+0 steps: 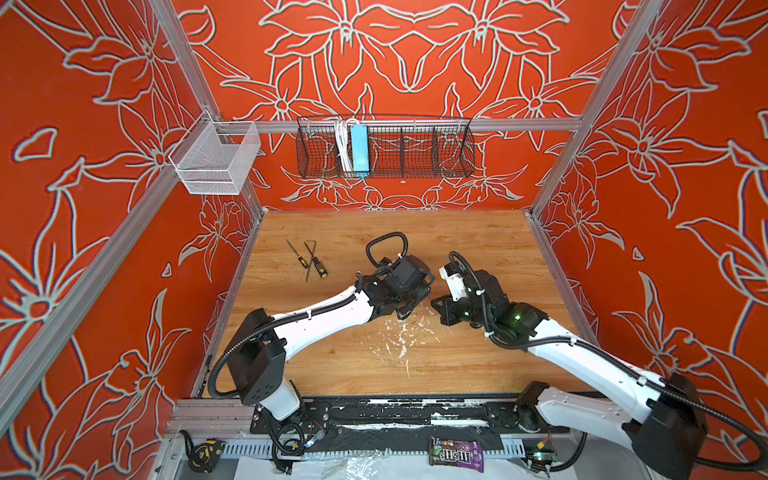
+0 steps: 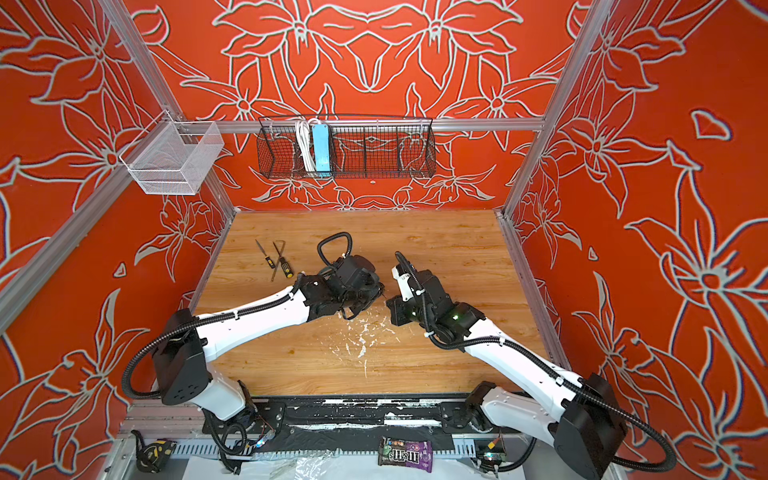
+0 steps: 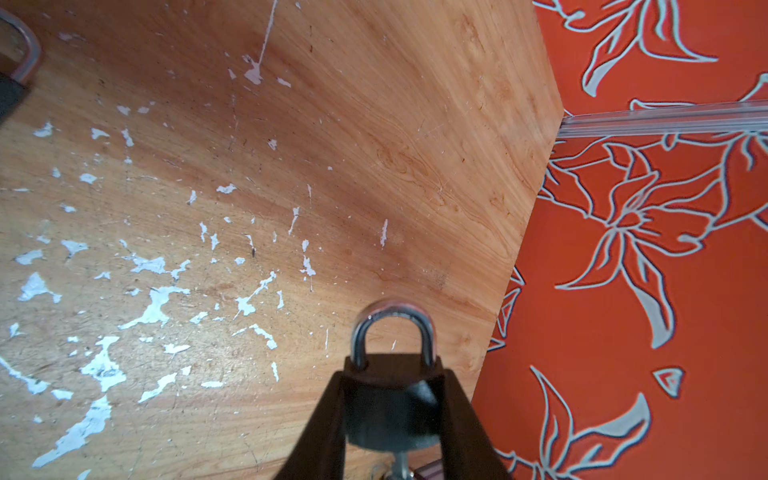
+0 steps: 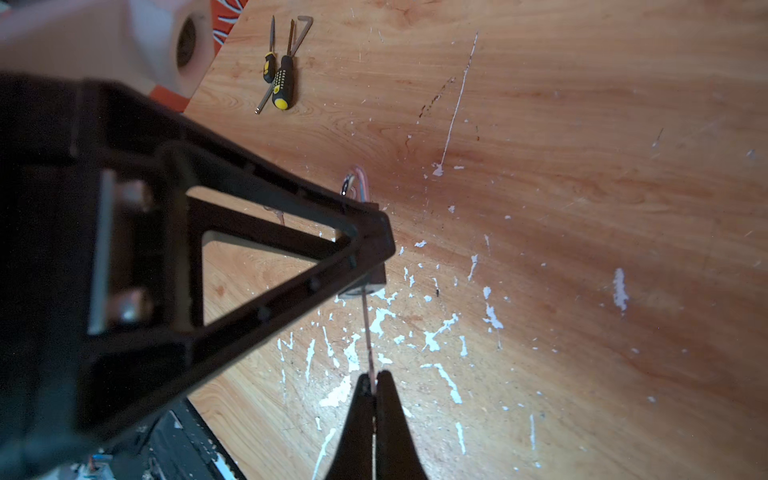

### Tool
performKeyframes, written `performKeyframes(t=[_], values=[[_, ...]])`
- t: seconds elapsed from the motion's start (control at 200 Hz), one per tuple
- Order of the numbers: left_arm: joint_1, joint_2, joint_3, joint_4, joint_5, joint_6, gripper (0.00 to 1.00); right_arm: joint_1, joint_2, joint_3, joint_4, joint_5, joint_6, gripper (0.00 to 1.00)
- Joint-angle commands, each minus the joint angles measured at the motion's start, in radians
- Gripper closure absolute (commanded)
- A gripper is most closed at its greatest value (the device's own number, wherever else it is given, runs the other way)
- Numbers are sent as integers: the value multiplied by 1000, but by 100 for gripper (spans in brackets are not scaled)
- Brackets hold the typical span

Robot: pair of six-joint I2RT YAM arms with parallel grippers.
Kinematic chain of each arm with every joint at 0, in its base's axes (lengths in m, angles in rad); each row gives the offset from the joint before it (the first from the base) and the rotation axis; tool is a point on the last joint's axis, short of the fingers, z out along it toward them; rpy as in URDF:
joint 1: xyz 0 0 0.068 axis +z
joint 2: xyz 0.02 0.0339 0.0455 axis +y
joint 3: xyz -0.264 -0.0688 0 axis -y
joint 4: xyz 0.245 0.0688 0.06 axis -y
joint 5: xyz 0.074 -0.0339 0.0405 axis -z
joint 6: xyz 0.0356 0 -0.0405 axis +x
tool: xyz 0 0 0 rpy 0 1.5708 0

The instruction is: Unlock with the key

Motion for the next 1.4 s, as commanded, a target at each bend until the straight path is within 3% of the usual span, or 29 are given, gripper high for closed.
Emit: performKeyframes(t=[0.0,0.14,0.3,0.45,0.625,0.841,1.046,1.176,1.396], values=[[-35,-6,14,-13,107,0,100,3,3,81,112,-15,-73,100],[-35,-16,5,19,109,-18,100,5,-1,56,157,-19,22,100],[-35,-23,-2,53,117,-14,100,3,-19,-5,274,-48,219,100],[-35,-20,6,13,111,7,100,-2,-18,4,296,-69,293,100],[-34,-34,-13,4,111,22,100,-14,-19,49,200,-12,240,100],[-35,-53,-33,-26,81,23,100,-14,-16,94,86,43,53,100],[-35,-78,-77,42,78,-15,100,-13,-12,136,33,25,-63,100],[-34,-74,-78,82,86,-36,100,-10,-6,126,63,-4,-50,100],[-34,-78,-107,201,87,-89,100,4,-11,45,140,19,121,100]])
